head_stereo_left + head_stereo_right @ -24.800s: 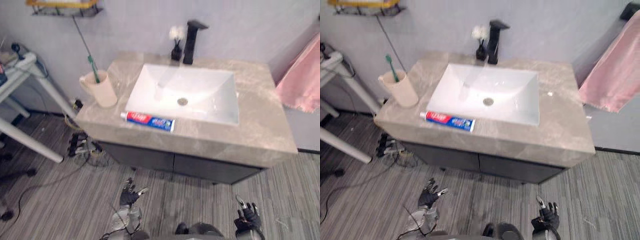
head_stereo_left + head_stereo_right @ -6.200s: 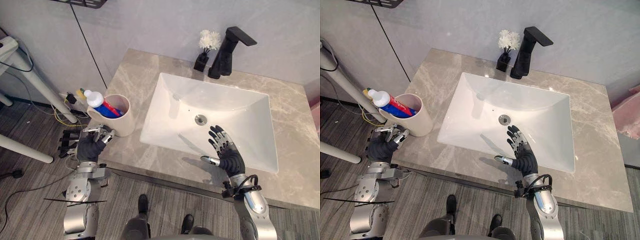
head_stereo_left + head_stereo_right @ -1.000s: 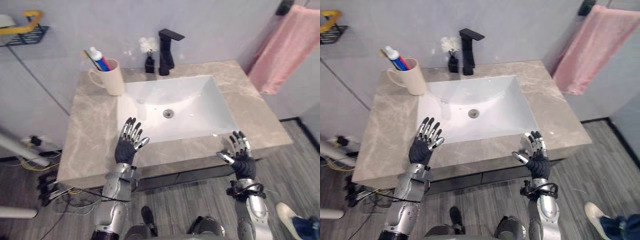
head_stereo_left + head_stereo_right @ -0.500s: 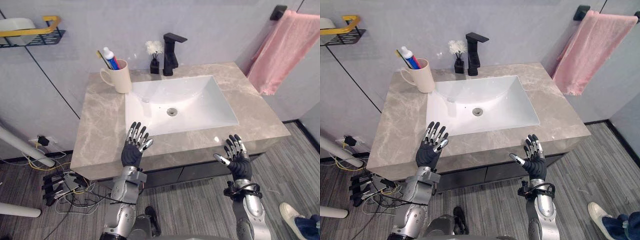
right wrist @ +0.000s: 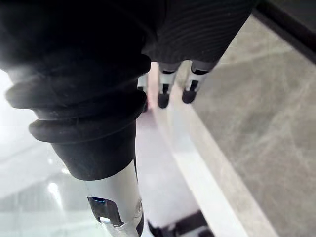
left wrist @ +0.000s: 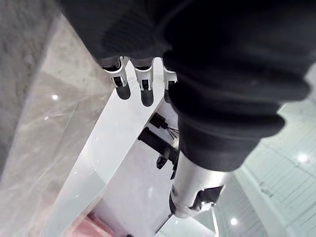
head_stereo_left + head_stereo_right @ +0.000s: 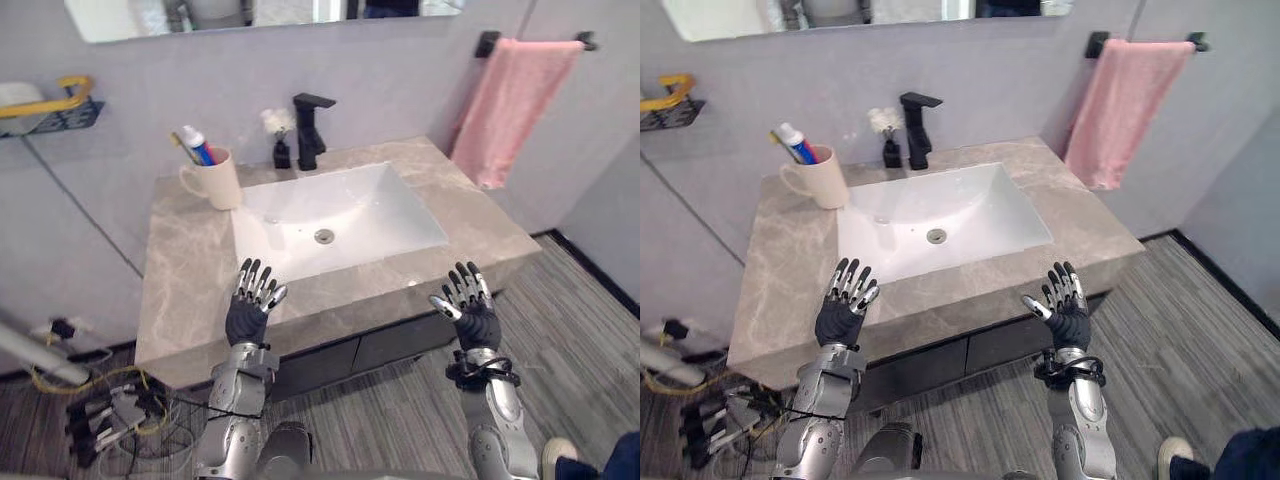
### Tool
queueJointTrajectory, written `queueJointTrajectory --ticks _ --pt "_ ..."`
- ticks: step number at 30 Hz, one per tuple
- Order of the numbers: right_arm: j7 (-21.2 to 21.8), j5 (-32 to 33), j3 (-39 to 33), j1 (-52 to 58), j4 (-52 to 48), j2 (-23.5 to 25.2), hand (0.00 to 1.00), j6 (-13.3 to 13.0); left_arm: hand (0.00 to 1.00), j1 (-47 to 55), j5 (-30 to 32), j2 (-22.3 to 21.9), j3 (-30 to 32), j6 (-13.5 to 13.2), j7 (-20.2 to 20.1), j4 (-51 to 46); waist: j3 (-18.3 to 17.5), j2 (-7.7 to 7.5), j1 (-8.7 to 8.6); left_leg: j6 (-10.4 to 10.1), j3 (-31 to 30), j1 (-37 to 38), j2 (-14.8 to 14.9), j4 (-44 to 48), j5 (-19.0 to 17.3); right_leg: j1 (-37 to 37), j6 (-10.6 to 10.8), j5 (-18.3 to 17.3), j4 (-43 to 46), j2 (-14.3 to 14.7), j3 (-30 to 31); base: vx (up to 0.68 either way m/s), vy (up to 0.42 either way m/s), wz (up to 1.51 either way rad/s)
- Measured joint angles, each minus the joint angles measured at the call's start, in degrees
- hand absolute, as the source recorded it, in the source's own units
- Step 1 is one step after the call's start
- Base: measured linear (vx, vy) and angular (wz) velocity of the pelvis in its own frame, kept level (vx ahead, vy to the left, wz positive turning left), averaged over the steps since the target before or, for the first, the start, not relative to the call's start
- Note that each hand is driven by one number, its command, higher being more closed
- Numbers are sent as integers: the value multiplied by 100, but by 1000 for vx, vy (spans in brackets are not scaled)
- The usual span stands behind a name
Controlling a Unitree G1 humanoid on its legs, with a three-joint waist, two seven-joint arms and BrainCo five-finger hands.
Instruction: Organize washtable
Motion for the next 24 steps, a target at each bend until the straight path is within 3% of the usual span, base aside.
queueJointTrajectory --ticks 1,2,3,4,5,8,11,14,21,24 --pt "-3 108 -38 98 -2 14 0 11 0 1 0 -4 -7 -6 -7 -15 -36 22 -5 -102 -82 210 -32 -343 -239 -67 53 34 -27 8 162 -62 245 -68" --pt "5 219 -59 220 38 67 0 21 0 -23 0 21 -10 -10 -14 -26 -179 28 -53 -26 -22 341 -50 -963 -554 -234 180 87 -128 -10 308 -53 289 -67" --pt "2 285 -64 328 98 231 0 69 0 -60 4 134 -14 -1 -17 -28 -301 -192 -110 46 220 357 -177 -1433 -358 -369 231 170 -302 -167 558 -37 225 -44" --pt "8 294 -62 344 95 259 0 79 0 -63 9 148 -9 -6 -17 -29 -325 -230 -126 58 244 362 -215 -1524 -310 -405 236 187 -327 -193 613 2 176 -32" --pt "54 406 -56 429 72 396 0 117 0 -90 80 187 -23 0 -17 -32 -381 -347 -155 173 333 387 -435 -1895 -40 -540 163 263 -427 -351 799 16 133 -16" --pt "58 570 27 550 117 460 0 279 0 -123 250 180 -57 33 -21 -38 -412 -393 -150 292 535 511 -676 -2249 144 -692 213 402 -460 -568 1104 40 127 -7" --pt "224 665 190 529 251 441 0 417 0 82 249 121 -12 -4 -24 -214 -450 -337 -120 307 710 516 -648 -2270 207 -747 367 524 -529 -550 1242 93 25 -20" --pt "293 770 245 493 374 409 0 518 0 107 264 82 13 4 -26 -237 -480 -285 -121 302 802 517 -572 -2268 203 -777 288 653 -638 -431 1300 75 -21 -22" --pt "268 741 -145 475 307 511 0 492 0 -68 509 166 -4 108 -22 -194 -453 -434 -147 333 1535 917 -381 -2618 110 -940 161 943 -767 -294 1956 -23 10 -58" --pt "203 315 -568 728 156 589 0 483 0 -64 523 265 25 12 -17 -229 -435 -412 -192 364 2255 971 -231 -2759 66 -1400 147 1469 -782 -98 2541 -90 68 -124"
